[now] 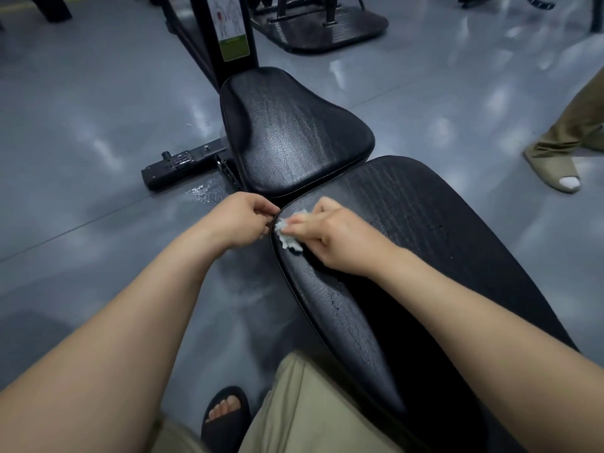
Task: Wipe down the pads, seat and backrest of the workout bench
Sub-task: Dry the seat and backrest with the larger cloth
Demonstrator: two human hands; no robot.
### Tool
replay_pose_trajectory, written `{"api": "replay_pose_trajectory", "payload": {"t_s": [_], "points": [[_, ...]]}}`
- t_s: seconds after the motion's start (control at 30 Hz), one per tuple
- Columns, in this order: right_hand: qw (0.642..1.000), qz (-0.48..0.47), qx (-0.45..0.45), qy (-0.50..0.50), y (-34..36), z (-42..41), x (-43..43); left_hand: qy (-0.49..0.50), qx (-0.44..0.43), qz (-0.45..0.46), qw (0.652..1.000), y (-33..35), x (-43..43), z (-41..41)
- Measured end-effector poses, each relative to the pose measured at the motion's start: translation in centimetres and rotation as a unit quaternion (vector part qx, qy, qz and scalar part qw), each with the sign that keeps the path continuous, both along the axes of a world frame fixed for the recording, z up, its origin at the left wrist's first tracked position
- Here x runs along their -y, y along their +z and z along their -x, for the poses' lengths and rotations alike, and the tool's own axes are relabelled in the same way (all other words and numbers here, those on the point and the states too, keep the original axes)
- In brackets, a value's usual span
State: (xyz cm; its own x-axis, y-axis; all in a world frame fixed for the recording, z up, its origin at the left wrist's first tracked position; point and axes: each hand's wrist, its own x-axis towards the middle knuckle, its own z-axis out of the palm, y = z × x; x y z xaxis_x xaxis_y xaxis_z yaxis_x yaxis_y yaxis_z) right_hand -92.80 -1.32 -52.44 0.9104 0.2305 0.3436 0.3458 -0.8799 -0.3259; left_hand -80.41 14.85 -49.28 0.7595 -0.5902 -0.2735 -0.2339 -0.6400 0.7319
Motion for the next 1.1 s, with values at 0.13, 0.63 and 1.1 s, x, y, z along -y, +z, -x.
{"api": "replay_pose_trajectory", "payload": {"t_s": [0.13, 0.63, 1.1], "points": [[0.997, -0.019, -0.001, -0.079, 0.5, -2.4, -0.2, 0.026, -0.04, 0.028, 0.998, 0.3, -0.4, 0.4], [0.982, -0.007, 0.07, -0.177, -0.1, 0.4, 5.5, 0.049, 0.098, 0.01, 0.994, -0.3, 1.2, 1.4], [0.928, 0.042, -0.026, -0.369, -1.4, 1.5, 14.2, -0.058, 0.207, 0.02, 0.976, -1.0, 7.8, 4.0]]}}
